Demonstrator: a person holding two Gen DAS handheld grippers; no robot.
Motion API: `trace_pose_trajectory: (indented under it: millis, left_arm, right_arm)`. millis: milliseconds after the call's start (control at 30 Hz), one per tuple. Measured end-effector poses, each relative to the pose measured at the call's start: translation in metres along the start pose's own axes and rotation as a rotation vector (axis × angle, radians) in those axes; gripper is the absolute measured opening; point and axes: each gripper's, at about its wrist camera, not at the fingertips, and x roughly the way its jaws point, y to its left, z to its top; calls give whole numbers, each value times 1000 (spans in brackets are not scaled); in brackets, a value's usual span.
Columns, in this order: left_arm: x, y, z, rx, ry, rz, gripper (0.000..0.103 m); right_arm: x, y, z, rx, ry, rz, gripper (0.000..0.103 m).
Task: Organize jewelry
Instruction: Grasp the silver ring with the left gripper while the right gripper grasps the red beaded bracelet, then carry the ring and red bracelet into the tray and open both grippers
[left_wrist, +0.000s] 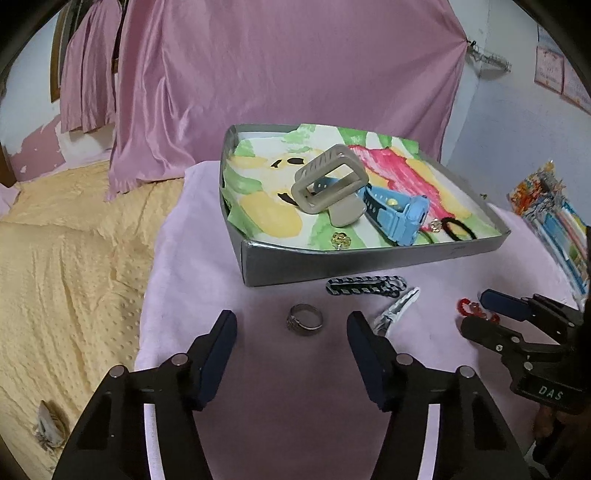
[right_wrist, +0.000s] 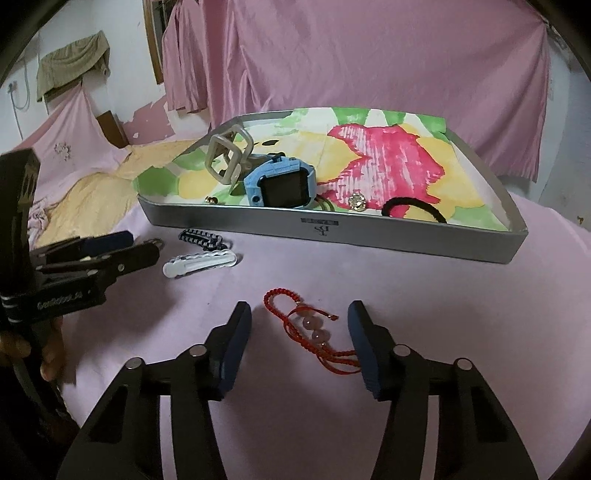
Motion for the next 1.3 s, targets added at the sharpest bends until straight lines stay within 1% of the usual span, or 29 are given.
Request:
trace_pose_trajectory:
  millis: [33,100,167,367,500,633,733,900,1100,1200,1300]
  left_arm:
    - [1,-1,1,4,2,4,54]
    - [1,-4,1,19,7,17,46]
    - [1,-7,2,29,9,23,42]
    - [0,-13,1,56,8,35,20]
    - [-1,-15,-1,61,1,22,20]
    - [-5,-16,-6,42,-15,-14,20]
    - [-9,-19,-9,37,-28,-35,20]
    - [-21,-28,-7,36,-78,-59,20]
    - [-33,-32,8,8,-154,-64,19]
    - [-34,-28,22,-44,-199,-67,20]
    - [-29,-24,33,-79,-224,-73,20]
  right_arm:
    - [-1,0,-1,-3,-2,1,36]
    - [-2,1,-1,-9,-5,7,31]
    - [-2,1,-2,-11,-9,16,29]
    - [-4,3,-4,-15,-12,48,12]
    - [-4,-1,-7,4,-17,84,10]
    - [-4,-6,-9,34,-24,127,9]
    - [-7,-8,-10,46,-49,146,9]
    - [-15,-11,-8,55,-95,173,9]
    - [-26,-19,11,51,-166,176,9]
    - [-28,-25,23,84,-199,195,9]
    - [-26,-29,37,98,-231,184,9]
